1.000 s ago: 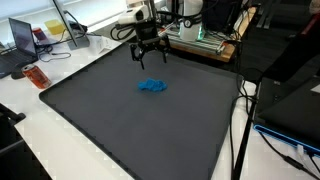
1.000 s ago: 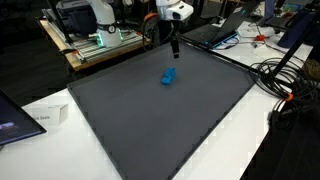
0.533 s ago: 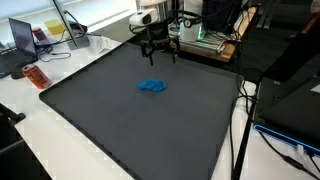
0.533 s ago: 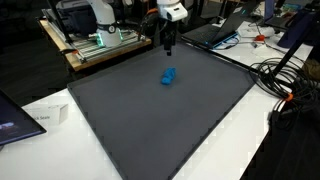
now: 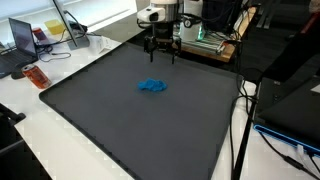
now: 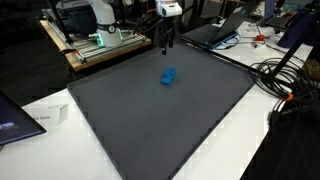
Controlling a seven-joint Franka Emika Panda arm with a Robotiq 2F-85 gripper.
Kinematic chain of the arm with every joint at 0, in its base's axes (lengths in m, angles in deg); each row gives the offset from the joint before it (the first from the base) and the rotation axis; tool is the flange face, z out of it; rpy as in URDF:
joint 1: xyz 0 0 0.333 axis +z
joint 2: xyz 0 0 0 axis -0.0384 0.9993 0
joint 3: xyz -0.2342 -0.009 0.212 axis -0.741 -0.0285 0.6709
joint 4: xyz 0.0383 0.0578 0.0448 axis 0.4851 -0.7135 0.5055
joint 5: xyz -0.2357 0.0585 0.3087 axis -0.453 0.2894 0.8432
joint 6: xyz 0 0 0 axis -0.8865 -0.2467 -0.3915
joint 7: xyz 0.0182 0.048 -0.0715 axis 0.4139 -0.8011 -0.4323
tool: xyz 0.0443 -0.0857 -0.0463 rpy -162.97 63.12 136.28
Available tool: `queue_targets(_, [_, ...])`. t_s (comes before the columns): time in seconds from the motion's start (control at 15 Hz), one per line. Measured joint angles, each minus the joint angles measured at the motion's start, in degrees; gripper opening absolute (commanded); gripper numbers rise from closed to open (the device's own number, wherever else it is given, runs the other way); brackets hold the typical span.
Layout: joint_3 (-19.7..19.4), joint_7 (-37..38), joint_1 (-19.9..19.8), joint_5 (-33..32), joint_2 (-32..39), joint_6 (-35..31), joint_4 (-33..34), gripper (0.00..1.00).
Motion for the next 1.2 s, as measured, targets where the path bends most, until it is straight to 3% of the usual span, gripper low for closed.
queue_targets(0.47, [-0.2, 0.2, 0.0, 0.1, 1.2, -3.7, -0.2, 1.0])
queue_targets(0.73, [-0.2, 4.0, 0.2, -0.2, 2.7, -6.0, -0.2, 1.0])
queue_targets(1.0, [-0.7, 10.9, 1.7, -2.2, 3.4, -6.3, -0.2, 1.0])
queue_targets(1.2, [-3.1, 22.3, 3.7, -11.0, 3.4, -8.0, -0.2, 1.0])
